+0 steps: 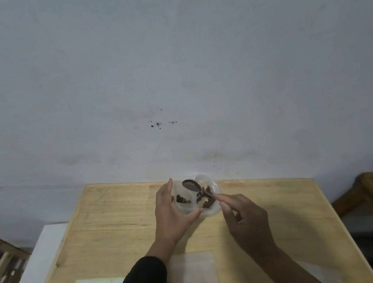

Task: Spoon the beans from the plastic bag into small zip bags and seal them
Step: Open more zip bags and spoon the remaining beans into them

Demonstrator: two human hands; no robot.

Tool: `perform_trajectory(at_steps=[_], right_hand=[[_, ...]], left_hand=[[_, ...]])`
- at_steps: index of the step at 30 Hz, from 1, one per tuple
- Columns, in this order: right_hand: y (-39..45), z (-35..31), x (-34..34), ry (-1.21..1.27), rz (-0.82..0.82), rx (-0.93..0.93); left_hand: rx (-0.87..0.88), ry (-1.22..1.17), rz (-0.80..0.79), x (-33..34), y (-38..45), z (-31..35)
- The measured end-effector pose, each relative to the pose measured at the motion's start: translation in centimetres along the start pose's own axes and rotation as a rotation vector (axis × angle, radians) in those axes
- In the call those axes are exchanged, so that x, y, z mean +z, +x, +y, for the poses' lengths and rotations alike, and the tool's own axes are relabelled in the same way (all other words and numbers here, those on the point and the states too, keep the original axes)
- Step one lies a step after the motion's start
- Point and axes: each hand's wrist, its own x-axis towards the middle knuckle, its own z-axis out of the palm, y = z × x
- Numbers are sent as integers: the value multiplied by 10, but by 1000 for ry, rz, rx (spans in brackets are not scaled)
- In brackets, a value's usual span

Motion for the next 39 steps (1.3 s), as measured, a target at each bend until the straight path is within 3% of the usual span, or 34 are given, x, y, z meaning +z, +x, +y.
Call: perform_trajectory(at_steps=[3, 8, 13, 21, 39], right_hand=[[-7, 6, -5, 61, 163, 104], [-20, 32, -12, 291, 324, 752], [-38, 72, -1, 256, 361, 1021], [-38, 102, 21, 45, 201, 1141], [-38, 113, 32, -77, 87, 1073]], left_hand=[[-2, -34, 5, 1, -2, 4], [-1, -37, 5, -1, -7, 7], [-7, -22, 13, -2, -10, 9], [-14, -9, 17, -4, -8, 11], [-10, -13, -17, -4, -7, 13]])
